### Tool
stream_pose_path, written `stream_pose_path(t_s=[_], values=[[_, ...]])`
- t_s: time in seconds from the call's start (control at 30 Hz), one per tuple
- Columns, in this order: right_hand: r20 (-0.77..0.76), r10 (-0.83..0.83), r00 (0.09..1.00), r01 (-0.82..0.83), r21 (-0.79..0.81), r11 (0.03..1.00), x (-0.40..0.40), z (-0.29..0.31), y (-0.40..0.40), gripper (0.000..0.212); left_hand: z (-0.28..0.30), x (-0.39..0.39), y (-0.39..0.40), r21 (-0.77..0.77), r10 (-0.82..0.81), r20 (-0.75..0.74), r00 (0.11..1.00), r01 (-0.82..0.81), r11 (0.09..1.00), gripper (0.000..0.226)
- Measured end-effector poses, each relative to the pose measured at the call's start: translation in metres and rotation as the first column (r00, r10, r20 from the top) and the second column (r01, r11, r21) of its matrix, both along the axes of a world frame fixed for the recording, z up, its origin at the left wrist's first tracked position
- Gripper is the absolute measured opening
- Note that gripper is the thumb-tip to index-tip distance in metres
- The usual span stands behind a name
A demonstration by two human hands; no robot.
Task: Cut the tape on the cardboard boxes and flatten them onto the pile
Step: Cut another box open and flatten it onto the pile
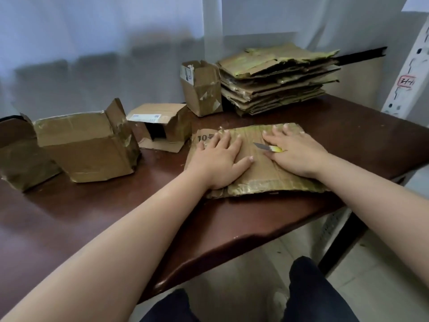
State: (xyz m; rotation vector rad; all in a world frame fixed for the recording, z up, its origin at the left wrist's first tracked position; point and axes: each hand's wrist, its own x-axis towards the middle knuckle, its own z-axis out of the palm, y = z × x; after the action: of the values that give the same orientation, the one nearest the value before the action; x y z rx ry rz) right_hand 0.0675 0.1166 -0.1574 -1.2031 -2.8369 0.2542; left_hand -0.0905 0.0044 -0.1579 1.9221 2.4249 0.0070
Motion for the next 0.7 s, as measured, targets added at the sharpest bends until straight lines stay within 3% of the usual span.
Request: stream_pose_path(t_s=[0.27,0.47,0.6,0.7], values=[[0.012,-0.007,1.0,0.007,0.045,0.999,-0.003,-0.001,-0.004,0.055,-0.002,0.0,0.001,0.014,0.02,-0.017,1.0,-0.02,1.0,0.063],[-0.031,-0.006,0.999,0.008,0.072,0.997,-0.004,-0.005,-0.004,0.055,-0.003,0.001,0.001,0.116,0.042,-0.014,0.999,-0.04,0.992,0.062],[-0.019,0.035,0.999,-0.031,0.169,0.985,0.0,-0.004,-0.014,0.053,-0.004,0.007,-0.003,0.062,0.069,-0.008,0.998,-0.069,0.996,0.066],[0.012,0.061,0.998,-0.062,0.057,0.996,0.001,0.001,-0.017,0.051,-0.004,0.008,-0.005,0.018,0.087,0.021,0.996,-0.087,0.996,0.066]])
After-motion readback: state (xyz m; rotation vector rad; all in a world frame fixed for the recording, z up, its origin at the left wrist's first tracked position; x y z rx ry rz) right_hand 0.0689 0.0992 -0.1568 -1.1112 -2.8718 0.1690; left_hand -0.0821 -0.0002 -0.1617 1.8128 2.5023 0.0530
